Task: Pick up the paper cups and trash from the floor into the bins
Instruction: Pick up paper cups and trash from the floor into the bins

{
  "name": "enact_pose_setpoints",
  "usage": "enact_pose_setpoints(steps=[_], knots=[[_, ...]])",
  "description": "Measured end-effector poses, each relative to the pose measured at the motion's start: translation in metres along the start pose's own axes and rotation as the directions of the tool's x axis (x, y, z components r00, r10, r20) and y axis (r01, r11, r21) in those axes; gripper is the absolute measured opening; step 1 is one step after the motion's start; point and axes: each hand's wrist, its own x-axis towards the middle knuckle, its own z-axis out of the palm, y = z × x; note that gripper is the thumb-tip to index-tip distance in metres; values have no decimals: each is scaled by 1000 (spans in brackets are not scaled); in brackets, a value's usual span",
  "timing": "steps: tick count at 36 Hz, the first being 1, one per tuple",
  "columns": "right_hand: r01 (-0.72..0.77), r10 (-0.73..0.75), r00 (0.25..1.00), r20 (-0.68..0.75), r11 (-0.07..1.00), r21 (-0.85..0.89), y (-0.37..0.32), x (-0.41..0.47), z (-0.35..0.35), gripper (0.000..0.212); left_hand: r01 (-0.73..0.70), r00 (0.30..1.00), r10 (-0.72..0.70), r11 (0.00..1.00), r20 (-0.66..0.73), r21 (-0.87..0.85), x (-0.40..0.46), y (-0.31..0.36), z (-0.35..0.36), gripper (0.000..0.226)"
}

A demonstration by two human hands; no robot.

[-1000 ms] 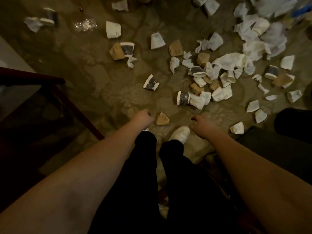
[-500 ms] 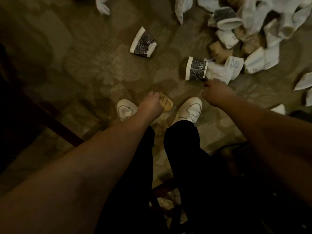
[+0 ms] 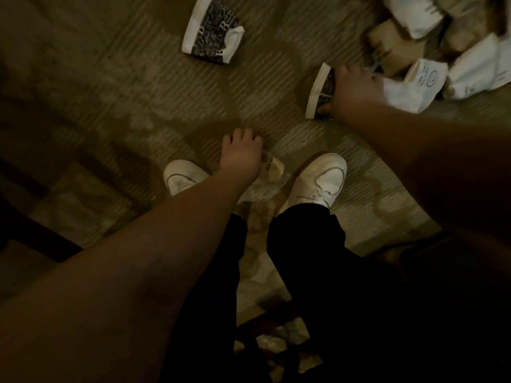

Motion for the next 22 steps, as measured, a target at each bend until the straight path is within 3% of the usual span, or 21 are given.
enact_pose_setpoints(steps=[4,7,11,15,19,22], knots=[[-31,31,999,-20,999,-35,-3,4,6,85,38,999,-33,991,37,-129,6,-10,4,35],[-70,72,997,-26,996,57,-5,0,8,76,72,995,-44,946,95,-315,4,-14,2,25],[-71,68,997,20,964,258,-8,-16,5,65,183,982,-123,795,143,-579,-11,-20,-8,25],[-39,41,999,4,910,412,-13,-37,-3,60,216,975,-190,668,117,-712,-25,-33,-31,31],[-31,50,999,-21,843,537,-16,-57,-10,58,246,931,-339,314,134,-917,-27,-50,-66,36],[-62,79,997,0,786,615,-15,-67,-10,56,228,897,-399,58,187,-972,-20,-61,-97,35]])
